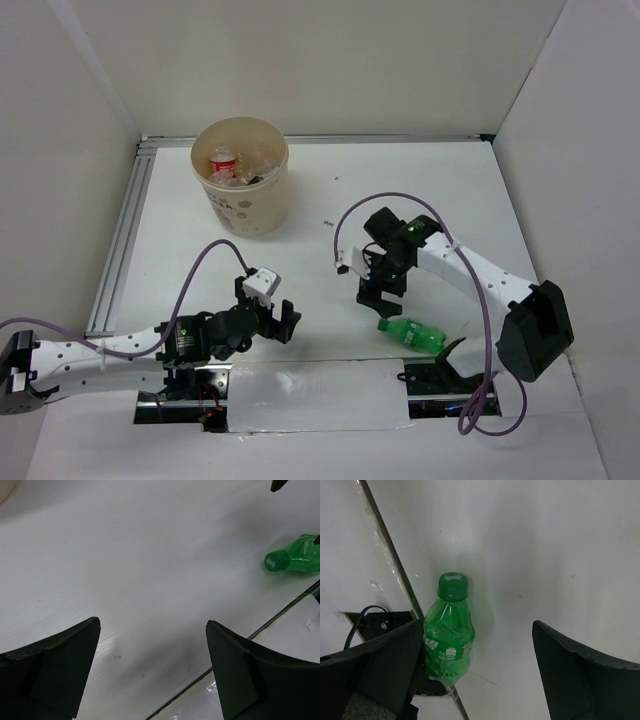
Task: Put the plastic bottles in the bin
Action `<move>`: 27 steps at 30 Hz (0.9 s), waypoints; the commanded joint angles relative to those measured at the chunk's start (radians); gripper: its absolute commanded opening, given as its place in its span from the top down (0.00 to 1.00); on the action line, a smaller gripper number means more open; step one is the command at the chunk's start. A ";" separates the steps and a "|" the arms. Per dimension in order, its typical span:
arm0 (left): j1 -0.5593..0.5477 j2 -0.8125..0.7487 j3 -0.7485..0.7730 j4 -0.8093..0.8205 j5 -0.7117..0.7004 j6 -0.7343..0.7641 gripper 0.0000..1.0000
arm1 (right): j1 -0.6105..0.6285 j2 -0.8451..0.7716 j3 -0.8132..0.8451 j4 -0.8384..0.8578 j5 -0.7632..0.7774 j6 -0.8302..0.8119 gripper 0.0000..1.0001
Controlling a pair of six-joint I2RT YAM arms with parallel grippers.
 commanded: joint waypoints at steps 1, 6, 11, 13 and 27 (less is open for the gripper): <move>-0.004 0.001 0.008 0.009 -0.006 -0.040 0.02 | 0.015 -0.017 -0.031 -0.033 0.038 0.024 0.04; -0.004 -0.030 -0.001 0.000 0.003 -0.050 0.02 | 0.054 -0.017 -0.088 0.016 0.071 0.059 0.04; -0.004 -0.062 -0.001 -0.044 -0.006 -0.070 0.02 | 0.088 0.028 -0.111 0.054 0.042 0.082 0.04; -0.004 -0.071 -0.001 -0.058 -0.006 -0.070 0.02 | 0.097 0.037 -0.123 0.076 0.067 0.091 0.04; -0.004 -0.119 0.010 -0.107 -0.043 -0.089 0.03 | 0.244 0.216 -0.178 0.178 0.222 0.182 0.19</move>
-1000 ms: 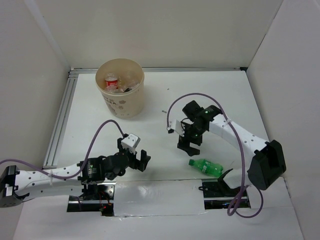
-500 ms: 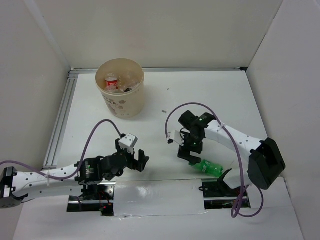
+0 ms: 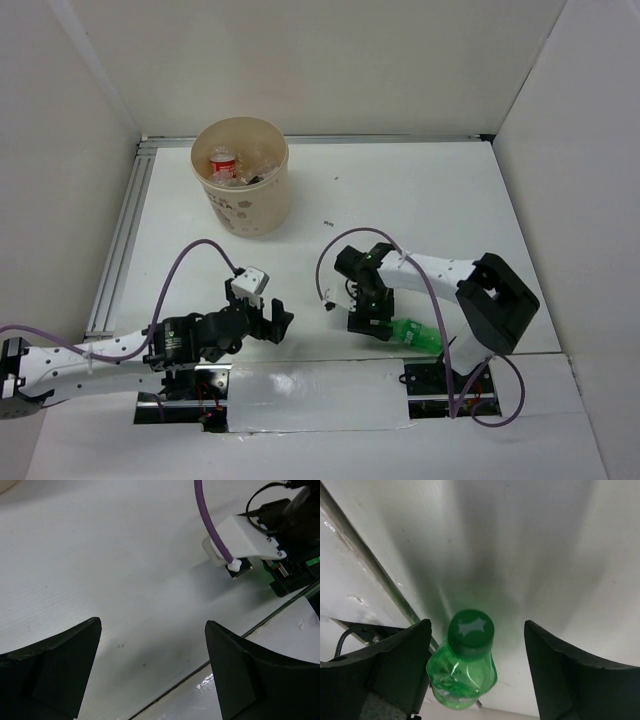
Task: Put the plastic bottles in the bin
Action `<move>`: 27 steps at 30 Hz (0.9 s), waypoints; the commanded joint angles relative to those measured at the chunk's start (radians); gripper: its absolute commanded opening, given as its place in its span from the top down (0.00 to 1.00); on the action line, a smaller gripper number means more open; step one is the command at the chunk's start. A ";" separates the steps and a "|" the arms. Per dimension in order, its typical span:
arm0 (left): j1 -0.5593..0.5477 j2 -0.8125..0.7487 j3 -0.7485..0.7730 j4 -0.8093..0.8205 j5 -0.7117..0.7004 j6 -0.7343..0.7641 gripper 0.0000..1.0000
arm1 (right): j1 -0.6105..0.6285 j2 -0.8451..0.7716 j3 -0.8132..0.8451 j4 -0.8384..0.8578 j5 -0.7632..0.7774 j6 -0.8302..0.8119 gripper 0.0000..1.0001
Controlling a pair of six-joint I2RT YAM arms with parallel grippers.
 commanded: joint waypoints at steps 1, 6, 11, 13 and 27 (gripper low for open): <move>-0.004 -0.035 0.010 -0.004 -0.046 -0.014 0.03 | 0.046 0.034 -0.019 0.063 0.074 0.051 0.26; -0.004 -0.054 0.010 -0.014 -0.055 -0.024 0.03 | 0.059 0.045 -0.019 0.063 0.074 0.060 0.58; -0.004 -0.064 0.010 -0.014 -0.055 -0.024 0.03 | 0.024 0.036 0.179 -0.071 -0.021 -0.021 0.97; -0.004 -0.064 0.010 -0.003 -0.055 -0.024 0.03 | -0.016 0.068 0.345 -0.131 -0.021 -0.055 1.00; -0.004 -0.020 0.007 0.080 -0.035 -0.013 0.03 | -0.150 0.251 1.318 0.524 -0.141 0.058 1.00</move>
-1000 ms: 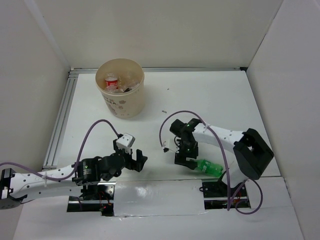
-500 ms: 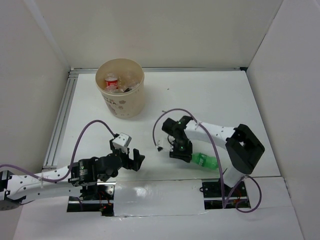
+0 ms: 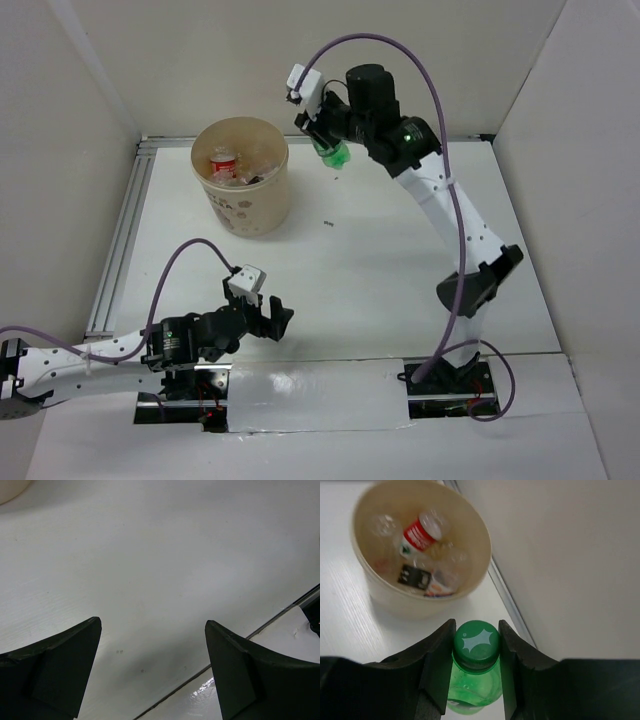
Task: Put the plastic bottles in the bin
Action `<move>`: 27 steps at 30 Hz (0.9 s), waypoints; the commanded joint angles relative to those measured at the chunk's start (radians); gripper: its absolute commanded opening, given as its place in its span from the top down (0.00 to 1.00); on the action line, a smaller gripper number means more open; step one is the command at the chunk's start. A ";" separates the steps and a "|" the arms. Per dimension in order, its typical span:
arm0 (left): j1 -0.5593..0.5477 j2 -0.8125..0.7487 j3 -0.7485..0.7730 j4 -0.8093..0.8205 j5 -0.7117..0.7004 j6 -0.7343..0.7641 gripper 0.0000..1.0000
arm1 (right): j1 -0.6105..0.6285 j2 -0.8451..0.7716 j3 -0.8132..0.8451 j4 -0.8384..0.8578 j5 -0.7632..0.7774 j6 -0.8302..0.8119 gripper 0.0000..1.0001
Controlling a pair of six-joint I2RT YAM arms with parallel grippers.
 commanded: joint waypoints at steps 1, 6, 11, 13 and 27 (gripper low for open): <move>-0.004 -0.002 0.007 0.058 -0.019 -0.013 0.03 | 0.071 -0.099 -0.224 0.423 -0.078 0.090 1.00; -0.004 -0.024 -0.004 0.048 -0.042 -0.013 0.03 | 0.092 -0.043 -0.230 0.667 -0.129 0.152 1.00; -0.004 -0.042 -0.013 0.039 -0.042 -0.034 0.03 | 0.152 0.036 -0.167 0.743 -0.106 0.156 1.00; -0.004 -0.042 -0.024 0.039 -0.051 -0.045 0.03 | 0.142 0.097 -0.139 0.743 -0.152 0.230 1.00; -0.004 -0.042 0.028 -0.008 -0.142 -0.065 0.00 | -0.062 0.047 -0.103 0.496 0.041 0.584 0.00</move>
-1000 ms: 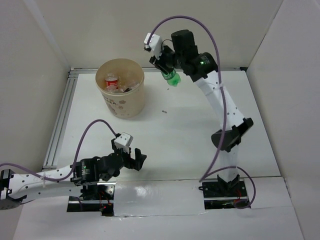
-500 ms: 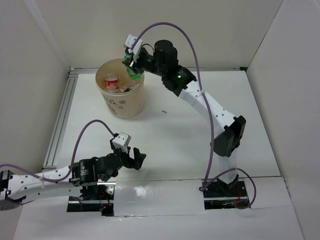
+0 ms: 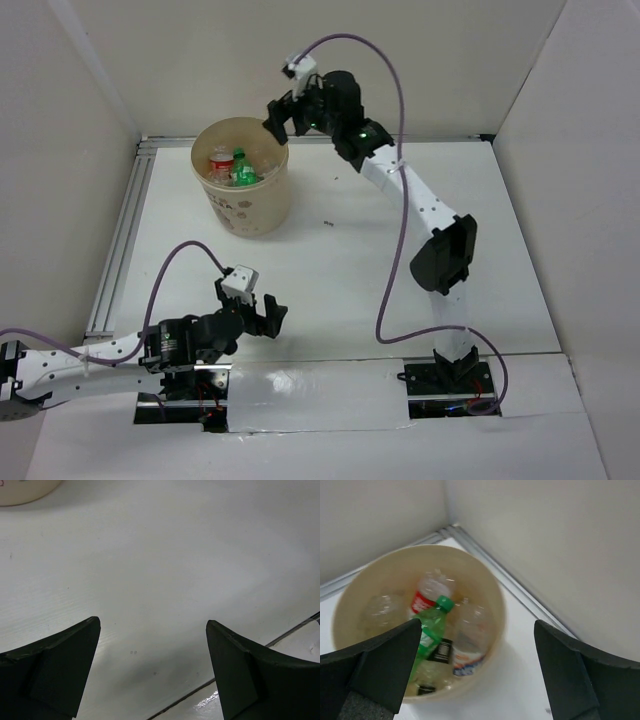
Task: Put the plastic bottles in the bin
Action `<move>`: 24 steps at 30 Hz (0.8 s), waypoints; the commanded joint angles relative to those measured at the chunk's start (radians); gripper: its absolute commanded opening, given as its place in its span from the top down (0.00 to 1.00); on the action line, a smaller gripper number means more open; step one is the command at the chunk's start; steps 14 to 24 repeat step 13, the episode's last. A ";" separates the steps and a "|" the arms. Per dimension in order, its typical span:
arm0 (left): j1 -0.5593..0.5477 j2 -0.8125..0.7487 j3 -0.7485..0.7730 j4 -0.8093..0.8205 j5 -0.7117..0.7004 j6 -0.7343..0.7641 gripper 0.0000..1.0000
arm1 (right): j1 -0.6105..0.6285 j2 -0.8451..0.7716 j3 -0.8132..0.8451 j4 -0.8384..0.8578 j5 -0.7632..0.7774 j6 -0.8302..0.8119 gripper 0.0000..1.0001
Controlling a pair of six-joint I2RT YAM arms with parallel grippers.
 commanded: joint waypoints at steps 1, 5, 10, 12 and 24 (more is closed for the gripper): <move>-0.004 -0.006 0.058 0.016 -0.080 -0.052 0.00 | -0.076 -0.219 -0.136 -0.093 0.165 0.083 0.00; -0.004 -0.016 0.067 0.027 -0.123 -0.052 0.00 | -0.113 -0.408 -0.465 -0.183 0.474 0.074 0.00; 0.064 0.010 0.093 0.059 -0.104 0.035 0.00 | -0.244 -0.734 -0.910 -0.131 0.483 0.099 0.00; 0.163 0.027 0.107 0.069 -0.039 0.059 0.00 | -0.307 -0.834 -1.115 -0.101 0.483 0.111 0.00; 0.208 0.037 0.116 0.084 0.049 0.083 0.00 | -0.332 -0.927 -1.213 -0.090 0.434 0.096 0.00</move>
